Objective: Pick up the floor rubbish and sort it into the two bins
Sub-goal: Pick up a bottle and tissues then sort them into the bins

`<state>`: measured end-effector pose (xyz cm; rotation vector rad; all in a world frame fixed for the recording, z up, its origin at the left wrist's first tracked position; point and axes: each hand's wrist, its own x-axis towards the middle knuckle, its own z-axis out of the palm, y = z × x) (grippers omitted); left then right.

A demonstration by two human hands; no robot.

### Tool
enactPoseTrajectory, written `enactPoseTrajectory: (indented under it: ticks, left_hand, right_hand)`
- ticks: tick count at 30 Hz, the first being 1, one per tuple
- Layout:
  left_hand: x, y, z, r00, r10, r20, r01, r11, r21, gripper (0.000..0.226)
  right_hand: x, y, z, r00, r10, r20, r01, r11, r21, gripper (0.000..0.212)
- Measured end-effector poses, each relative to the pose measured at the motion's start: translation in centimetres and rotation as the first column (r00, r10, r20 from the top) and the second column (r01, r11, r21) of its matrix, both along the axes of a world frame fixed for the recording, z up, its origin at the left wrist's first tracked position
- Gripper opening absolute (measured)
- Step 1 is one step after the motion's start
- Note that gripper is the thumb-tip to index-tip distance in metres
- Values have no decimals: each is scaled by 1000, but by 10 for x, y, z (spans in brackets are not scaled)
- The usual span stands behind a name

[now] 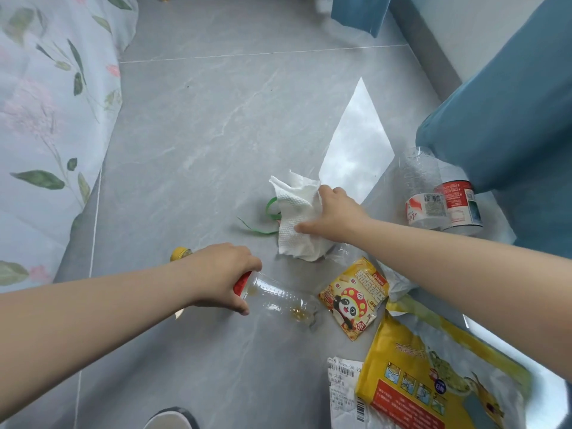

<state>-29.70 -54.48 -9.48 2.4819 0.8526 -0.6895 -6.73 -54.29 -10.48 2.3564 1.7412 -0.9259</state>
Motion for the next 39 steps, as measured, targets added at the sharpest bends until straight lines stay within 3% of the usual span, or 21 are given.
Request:
enactPoseTrajectory:
  ticks: [6,10,13,15,18,22,24,27,30,32,35,39]
  left_hand:
    - [-1,0,-1,1000,-2,1,2,1000,13,68]
    - [-1,-1,-1,1000,2,6,-2,1000,17,67]
    - [-2,-1,-2,1000,15,7,-15,1000,4,64]
    - [-2,-1,-1,1000,25,9,-25,1000,-5,63]
    - [-1,-1,0,1000,19,8,-19,1000,-4,61]
    - [0,-2,0,1000,20,-6,-20,1000,-10,58]
    - [1,-2,1,1000,16,-10,-17,1000,-16,59]
    - [2,-2,2,1000,8,-22,-8,1000,-16,60]
    - [4,-3,2,999,-3,-37,3,1000,-4,63]
    - [5,-4,2,999,-10,-47,10,1000,-2,65]
    - [6,-4,3,998,-12,-65,12,1000,-5,66]
    - [9,-6,4,996,-10,-87,10,1000,-2,64]
  right_hand:
    - [-19,7,-11,987,-159,8,159,986,48,83]
    - [-20,6,-19,992,-115,54,113,993,46,75]
    - [-14,3,-19,992,-125,-2,125,992,33,71]
    - [-8,2,-17,988,-143,-52,144,990,7,59]
    - [1,2,-12,984,-154,-83,153,988,-20,21]
    - [18,-1,2,955,-195,-223,211,976,50,20]
    - [29,-5,10,922,-242,-301,274,959,66,8]
    - [44,-14,21,896,-281,-343,297,955,-5,29]
    - [56,-28,34,882,-306,-358,282,952,-119,30]
    - [61,-38,40,885,-329,-330,288,943,-167,32]
    - [65,-53,38,896,-360,-259,299,922,-248,52]
    - [55,-78,29,948,-257,-187,211,950,-232,59]
